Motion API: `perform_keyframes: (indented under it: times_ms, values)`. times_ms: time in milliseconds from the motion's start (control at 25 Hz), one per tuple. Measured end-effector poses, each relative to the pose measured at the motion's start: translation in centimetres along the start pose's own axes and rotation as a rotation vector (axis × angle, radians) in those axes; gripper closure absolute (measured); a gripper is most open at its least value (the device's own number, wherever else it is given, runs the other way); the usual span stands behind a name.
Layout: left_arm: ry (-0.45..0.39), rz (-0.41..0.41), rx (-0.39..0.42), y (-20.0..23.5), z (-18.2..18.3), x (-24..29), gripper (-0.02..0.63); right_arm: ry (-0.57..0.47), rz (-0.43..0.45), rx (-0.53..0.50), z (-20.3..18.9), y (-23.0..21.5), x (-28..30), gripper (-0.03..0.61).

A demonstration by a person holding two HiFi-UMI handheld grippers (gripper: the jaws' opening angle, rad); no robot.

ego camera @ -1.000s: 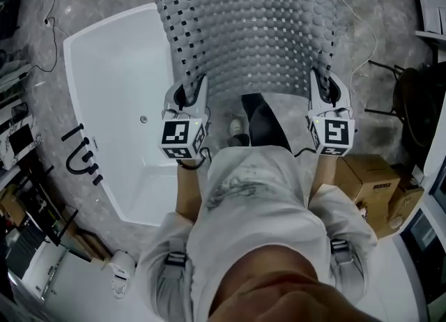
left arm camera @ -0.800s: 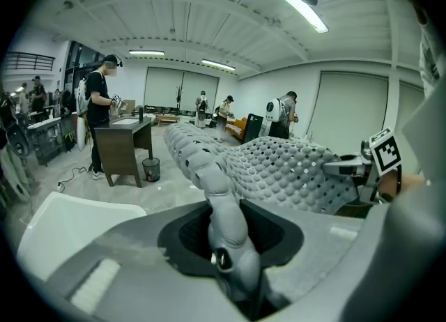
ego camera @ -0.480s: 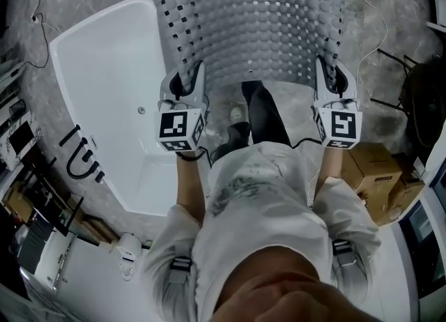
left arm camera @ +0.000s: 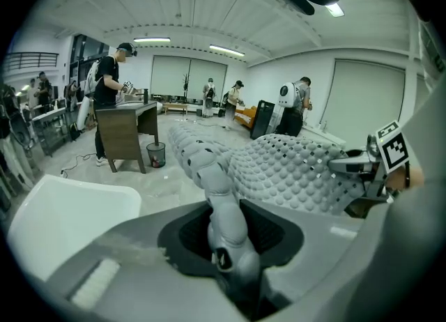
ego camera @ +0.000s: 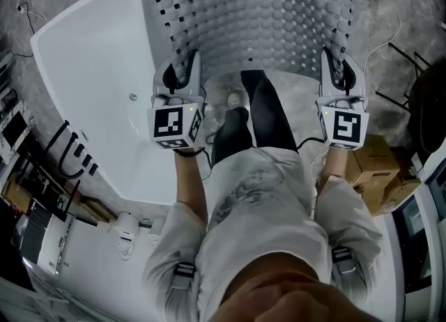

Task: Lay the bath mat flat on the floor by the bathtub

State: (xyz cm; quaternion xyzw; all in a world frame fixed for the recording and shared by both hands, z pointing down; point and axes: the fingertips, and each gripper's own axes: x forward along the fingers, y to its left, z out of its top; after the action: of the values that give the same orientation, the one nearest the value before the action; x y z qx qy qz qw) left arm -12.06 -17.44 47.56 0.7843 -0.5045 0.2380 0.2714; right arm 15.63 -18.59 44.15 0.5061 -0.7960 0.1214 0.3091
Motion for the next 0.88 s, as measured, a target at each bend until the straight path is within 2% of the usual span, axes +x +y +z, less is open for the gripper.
perform_keyframes:
  times_ms: [400,640,880]
  values:
    - [0.014,0.001,-0.019,2.0,-3.2,3.3,0.508,0.009,0.001,-0.012,-2.9,0.8,3.7,0.515]
    - [0.007,-0.017,-0.004,2.0,-6.7,4.7,0.508,0.005,-0.021,-0.003,-6.6,1.9,4.1,0.515]
    - [0.006,-0.017,-0.004,2.0,-8.4,7.5,0.508,0.009,-0.043,-0.002,-9.1,0.7,5.2,0.515]
